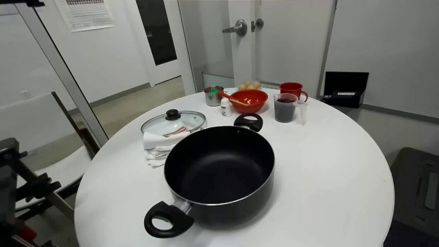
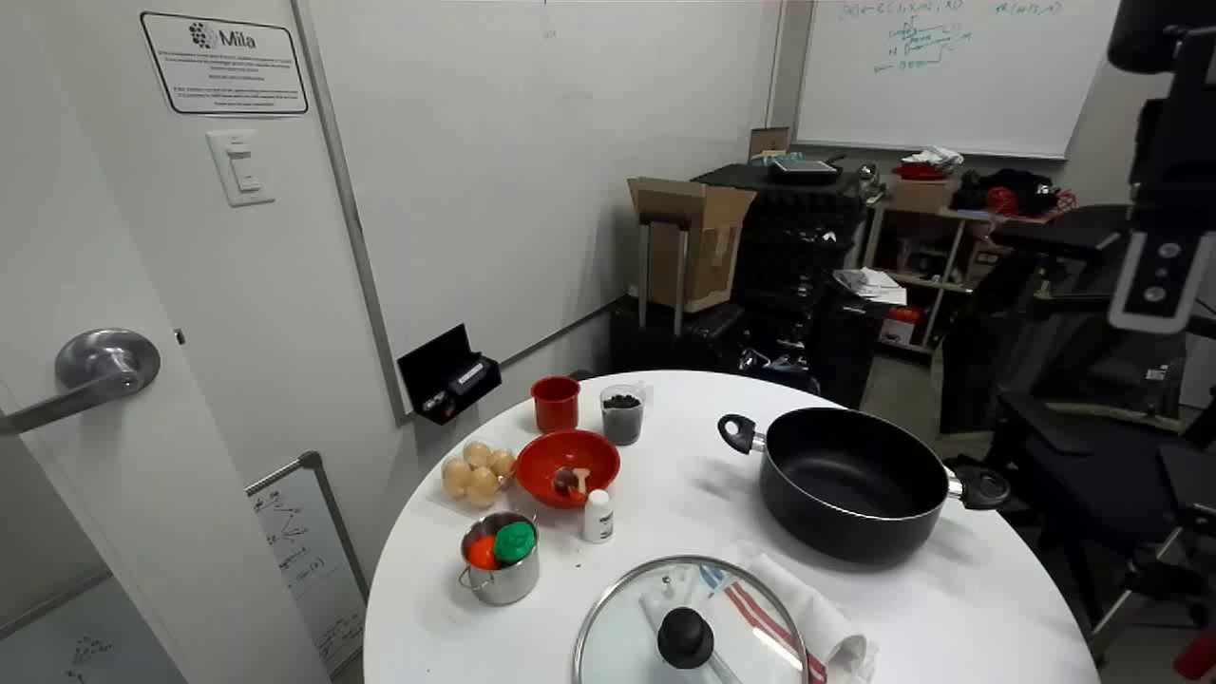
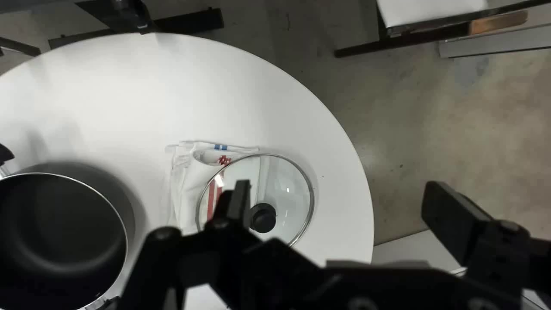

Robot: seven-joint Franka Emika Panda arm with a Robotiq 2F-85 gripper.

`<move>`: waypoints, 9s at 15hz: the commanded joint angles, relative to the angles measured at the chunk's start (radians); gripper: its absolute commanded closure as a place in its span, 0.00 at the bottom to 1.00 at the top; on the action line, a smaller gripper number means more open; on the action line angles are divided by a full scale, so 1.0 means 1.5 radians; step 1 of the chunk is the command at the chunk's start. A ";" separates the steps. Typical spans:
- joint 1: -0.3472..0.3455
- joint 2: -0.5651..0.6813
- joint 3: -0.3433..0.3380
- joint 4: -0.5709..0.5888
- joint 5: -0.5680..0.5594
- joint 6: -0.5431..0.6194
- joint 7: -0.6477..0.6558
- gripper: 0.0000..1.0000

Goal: Pick up the lid, then place it on the pot

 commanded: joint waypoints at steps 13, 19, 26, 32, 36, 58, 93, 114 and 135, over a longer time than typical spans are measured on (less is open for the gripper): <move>-0.009 0.046 -0.003 0.027 -0.005 -0.005 -0.001 0.00; -0.021 0.195 0.003 0.092 -0.049 0.023 0.027 0.00; 0.008 0.410 -0.015 0.211 -0.173 0.082 0.117 0.00; 0.062 0.582 -0.061 0.357 -0.244 0.074 0.153 0.00; 0.091 0.675 -0.091 0.448 -0.261 0.075 0.147 0.00; 0.124 0.985 -0.140 0.762 -0.255 0.040 0.126 0.00; 0.154 0.897 -0.150 0.643 -0.256 0.054 0.154 0.75; 0.052 0.722 -0.158 0.452 -0.198 0.158 0.216 0.75; -0.072 0.631 -0.172 0.296 -0.060 0.272 0.205 0.75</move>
